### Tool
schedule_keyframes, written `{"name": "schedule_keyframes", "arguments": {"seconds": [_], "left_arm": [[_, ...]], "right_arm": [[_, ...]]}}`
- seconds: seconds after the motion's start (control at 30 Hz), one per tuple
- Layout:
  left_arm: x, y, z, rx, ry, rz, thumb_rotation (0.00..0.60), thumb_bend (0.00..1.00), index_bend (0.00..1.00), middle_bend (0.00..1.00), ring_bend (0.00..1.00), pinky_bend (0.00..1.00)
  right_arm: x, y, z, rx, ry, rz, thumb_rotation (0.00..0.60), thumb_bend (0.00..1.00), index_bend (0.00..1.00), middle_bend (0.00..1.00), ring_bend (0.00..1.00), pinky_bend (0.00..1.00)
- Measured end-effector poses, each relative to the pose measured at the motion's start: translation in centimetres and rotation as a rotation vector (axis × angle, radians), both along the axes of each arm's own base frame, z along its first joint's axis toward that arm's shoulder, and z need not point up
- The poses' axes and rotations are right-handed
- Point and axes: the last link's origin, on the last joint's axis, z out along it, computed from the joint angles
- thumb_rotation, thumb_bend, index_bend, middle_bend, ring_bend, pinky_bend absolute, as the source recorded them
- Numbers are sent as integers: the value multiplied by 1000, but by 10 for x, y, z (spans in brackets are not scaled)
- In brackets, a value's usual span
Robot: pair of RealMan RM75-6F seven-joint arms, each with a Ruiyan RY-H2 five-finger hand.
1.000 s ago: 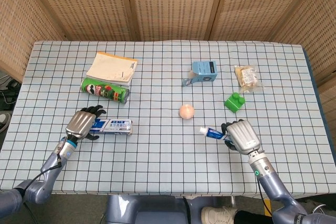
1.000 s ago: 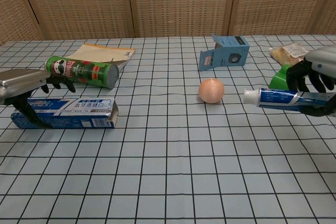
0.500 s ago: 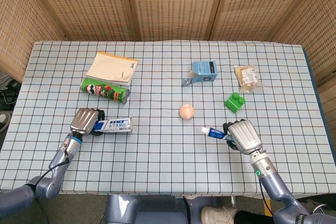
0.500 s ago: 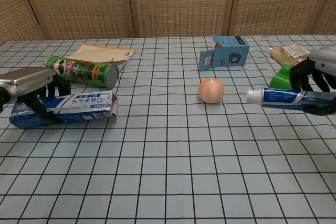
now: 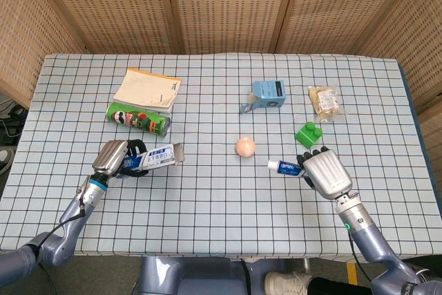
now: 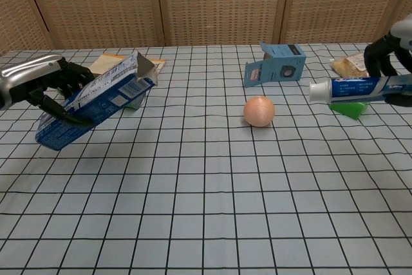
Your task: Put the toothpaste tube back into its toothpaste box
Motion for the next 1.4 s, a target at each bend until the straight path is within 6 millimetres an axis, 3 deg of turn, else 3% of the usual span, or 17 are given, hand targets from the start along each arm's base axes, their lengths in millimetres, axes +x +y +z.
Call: {"name": "schedule_keyframes", "arguments": {"seconds": [0.3,0.7,1.0,1.4], "left_arm": [[37,3,-3,-66,-210,-101,600,113,635,531,520,495],[87,7,-26,-108,-248,-174,600,108,635,531,520,493],[109,13,-37,-129,-302,-145,600,104,636,531,520,491],[117,15,-36,-119,-286,-154,600,102,636,531,520,492]], "right_arm": [[42,-10,43,-76,64,148,600,618,647,679,649,629],[110,-21,86,-123,80,291,600,615,654,682,656,629],[135,-20,88,-121,131,383,600,614,662,686,661,629],[148,-11,73,-122,214,465,600,614,668,690,668,635]]}}
